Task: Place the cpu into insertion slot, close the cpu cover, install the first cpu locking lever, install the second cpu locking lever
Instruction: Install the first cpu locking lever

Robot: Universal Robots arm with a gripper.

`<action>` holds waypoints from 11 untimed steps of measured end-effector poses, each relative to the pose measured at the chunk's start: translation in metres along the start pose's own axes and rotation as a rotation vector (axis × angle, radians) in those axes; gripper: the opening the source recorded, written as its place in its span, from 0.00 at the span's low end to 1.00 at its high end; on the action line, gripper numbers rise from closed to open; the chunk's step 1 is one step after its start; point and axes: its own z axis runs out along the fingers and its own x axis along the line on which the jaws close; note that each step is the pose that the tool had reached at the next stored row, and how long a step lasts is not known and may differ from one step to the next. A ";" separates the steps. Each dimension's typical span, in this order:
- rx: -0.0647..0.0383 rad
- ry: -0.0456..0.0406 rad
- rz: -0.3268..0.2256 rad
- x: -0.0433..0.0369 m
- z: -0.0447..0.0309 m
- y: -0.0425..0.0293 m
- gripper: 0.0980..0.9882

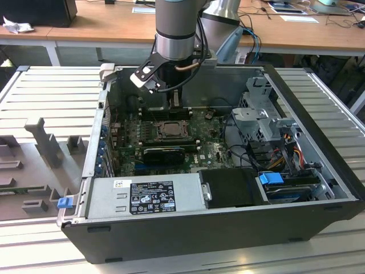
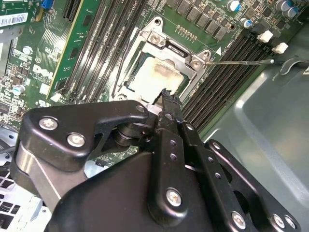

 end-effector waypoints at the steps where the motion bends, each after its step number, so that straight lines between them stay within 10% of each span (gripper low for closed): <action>1: 0.000 0.0000 0.000 0.0000 -0.0007 0.0000 0.01; 11: 0.000 0.0000 0.000 0.0004 -0.0083 0.0002 0.01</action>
